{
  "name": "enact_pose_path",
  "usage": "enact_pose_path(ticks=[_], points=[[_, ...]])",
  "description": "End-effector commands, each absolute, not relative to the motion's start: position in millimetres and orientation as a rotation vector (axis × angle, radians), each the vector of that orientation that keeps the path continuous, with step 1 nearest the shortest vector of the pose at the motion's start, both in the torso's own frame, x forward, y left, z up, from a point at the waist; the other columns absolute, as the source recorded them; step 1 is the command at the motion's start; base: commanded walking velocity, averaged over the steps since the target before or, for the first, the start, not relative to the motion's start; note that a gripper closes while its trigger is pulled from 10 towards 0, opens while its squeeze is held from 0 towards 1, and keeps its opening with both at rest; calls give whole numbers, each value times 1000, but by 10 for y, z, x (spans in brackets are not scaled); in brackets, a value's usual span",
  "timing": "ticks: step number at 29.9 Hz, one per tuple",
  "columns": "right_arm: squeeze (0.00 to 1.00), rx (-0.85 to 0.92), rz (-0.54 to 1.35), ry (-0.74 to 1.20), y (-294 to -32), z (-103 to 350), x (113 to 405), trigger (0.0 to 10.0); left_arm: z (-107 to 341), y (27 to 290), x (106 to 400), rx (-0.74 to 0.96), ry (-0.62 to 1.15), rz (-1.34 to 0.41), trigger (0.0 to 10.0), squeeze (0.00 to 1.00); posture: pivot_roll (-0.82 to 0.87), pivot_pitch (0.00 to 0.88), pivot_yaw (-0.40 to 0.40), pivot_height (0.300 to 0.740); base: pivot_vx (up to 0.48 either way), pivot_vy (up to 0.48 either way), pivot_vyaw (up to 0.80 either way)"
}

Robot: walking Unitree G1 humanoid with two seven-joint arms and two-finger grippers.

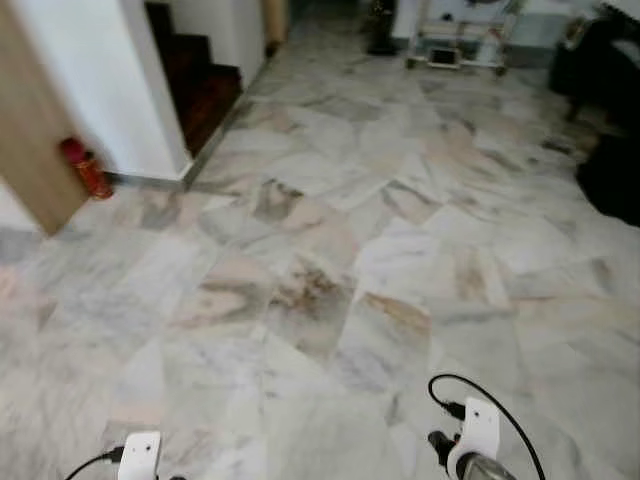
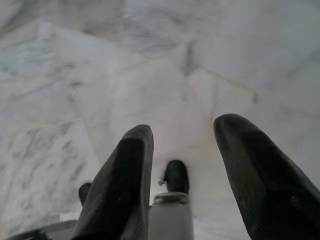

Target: Move the pillow to the sofa from floor

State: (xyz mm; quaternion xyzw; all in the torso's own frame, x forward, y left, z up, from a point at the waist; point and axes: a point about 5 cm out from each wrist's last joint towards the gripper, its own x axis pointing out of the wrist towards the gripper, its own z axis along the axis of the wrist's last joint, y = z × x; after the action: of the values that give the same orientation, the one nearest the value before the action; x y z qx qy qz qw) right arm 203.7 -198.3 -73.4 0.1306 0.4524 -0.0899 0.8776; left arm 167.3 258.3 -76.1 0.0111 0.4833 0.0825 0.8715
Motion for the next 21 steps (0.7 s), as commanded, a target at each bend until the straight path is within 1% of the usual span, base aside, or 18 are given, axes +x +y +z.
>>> enact_pose_path(ticks=[1, 12, 21], points=[[0, 265, -172, 947, -1954, -738, 2038, 10000, -789, 2612, 1592, 24, 1037, 189, 10000, 0, -43, 5, -26, 740, 0, 0, 800], [0, 266, -161, 967, -1916, -769, 1990, 10000, -796, 2654, 1543, 29, 1045, 214, 10000, 0, -47, 0, -5, 740, 0, 0, 800], [0, 265, -152, 965, -1909, -764, 2002, 10000, -795, 2655, 1546, 22, 1049, 208, 10000, 0, -37, 13, -11, 740, 0, 0, 800]])
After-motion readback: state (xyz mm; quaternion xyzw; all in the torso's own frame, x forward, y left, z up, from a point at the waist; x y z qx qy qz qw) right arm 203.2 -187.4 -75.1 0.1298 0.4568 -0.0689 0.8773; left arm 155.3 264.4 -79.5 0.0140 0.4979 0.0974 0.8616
